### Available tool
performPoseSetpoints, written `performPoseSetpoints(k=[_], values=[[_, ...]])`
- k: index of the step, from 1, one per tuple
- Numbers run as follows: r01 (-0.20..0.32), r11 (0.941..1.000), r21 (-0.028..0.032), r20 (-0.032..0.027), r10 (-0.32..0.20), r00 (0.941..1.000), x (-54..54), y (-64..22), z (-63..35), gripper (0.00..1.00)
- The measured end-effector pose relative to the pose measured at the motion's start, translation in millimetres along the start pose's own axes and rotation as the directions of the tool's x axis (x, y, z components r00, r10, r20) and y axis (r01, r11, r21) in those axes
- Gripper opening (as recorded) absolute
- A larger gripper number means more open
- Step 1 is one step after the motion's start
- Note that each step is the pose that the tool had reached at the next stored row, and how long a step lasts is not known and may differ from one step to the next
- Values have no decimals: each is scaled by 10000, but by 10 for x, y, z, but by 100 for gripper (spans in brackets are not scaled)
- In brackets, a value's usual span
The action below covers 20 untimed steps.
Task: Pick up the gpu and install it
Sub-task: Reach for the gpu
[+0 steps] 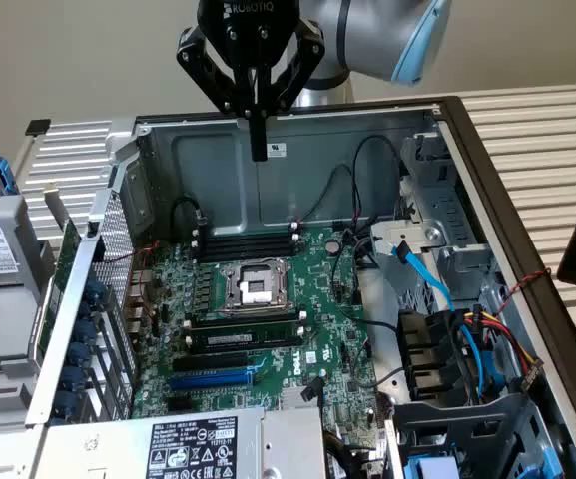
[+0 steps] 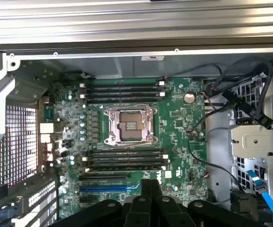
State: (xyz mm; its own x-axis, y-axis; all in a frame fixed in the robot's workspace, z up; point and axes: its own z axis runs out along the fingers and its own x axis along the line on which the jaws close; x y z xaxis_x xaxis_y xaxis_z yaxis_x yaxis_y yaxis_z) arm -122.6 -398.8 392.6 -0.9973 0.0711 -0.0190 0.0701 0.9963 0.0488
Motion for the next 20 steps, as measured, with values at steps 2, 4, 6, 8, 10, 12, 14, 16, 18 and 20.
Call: performPoseSetpoints(k=[2, 4, 6, 8, 10, 12, 14, 16, 18, 20], values=[[0, 10000, 1, 0, 0, 10000, 0, 0, 0, 11], [0, 10000, 0, 0, 0, 10000, 1, 0, 0, 11], [0, 10000, 1, -1, 0, 10000, 1, 0, -1, 11], [0, 10000, 1, -1, 0, 10000, 2, 0, -1, 11], [-1, 10000, 0, -1, 1, 10000, 3, 0, 0, 11], [-2, 10000, 1, -1, 2, 10000, 28, -2, -1, 11], [0, 10000, 0, 9, 0, 10000, 114, -8, -3, 11], [0, 10000, -1, 12, 0, 10000, 202, -14, -5, 11], [0, 10000, -6, 12, 0, 10000, 293, -21, -7, 11], [0, 10000, -21, 10, 0, 10000, 385, -27, -9, 11]])
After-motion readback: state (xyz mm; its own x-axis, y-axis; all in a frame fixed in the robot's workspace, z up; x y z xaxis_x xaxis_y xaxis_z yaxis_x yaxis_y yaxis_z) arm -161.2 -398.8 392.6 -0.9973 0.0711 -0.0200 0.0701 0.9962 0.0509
